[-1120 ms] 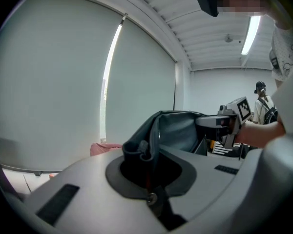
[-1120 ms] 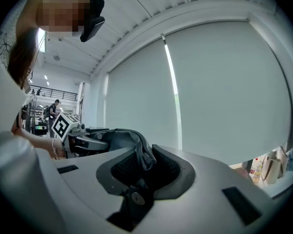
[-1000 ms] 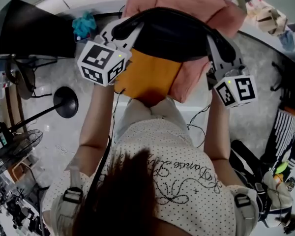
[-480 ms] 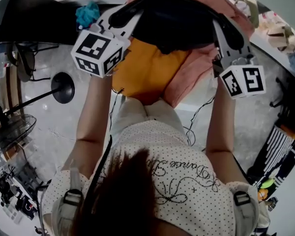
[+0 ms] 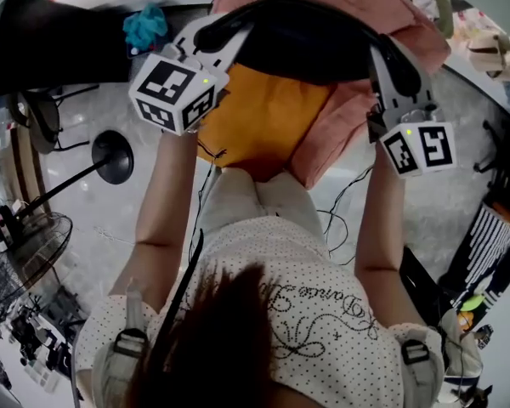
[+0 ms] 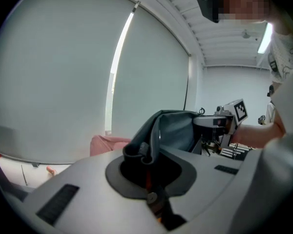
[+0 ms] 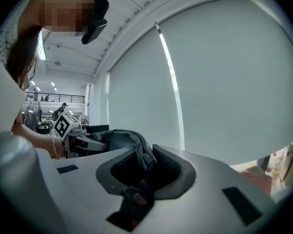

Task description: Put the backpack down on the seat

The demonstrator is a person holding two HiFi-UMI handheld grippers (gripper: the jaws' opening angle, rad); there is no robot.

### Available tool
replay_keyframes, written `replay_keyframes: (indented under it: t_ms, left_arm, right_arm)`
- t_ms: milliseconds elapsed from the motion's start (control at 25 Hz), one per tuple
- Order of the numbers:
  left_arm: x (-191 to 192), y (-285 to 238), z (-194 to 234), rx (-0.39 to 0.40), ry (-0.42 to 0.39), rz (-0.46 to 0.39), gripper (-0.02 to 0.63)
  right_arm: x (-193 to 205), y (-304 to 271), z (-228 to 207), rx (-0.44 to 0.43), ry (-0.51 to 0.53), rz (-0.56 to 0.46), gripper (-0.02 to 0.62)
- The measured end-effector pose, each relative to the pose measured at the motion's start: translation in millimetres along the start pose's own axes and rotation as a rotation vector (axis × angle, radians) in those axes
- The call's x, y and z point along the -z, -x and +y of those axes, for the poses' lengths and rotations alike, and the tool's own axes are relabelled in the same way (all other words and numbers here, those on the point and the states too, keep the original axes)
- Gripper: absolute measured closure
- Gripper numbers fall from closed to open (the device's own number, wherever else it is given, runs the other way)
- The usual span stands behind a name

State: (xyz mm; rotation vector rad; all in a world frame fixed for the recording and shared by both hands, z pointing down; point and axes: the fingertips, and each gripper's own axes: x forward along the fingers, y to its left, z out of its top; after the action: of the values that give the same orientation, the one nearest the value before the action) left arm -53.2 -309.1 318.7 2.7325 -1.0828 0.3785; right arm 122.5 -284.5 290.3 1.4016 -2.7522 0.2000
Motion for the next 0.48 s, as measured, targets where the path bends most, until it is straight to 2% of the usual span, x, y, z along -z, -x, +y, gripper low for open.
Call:
replay_keyframes:
  t_ms: [240,480]
  left_arm:
    - [98,-35,16,0.082,0.047,0.175,0.591]
    - [179,-64,34,0.113,0.097,0.261,0.584]
  right_arm:
    - [107,-16,-12,0.054,-0.143,0.154,0.512]
    - [197,-34,-20,0.072,-0.204,0.265,0.512]
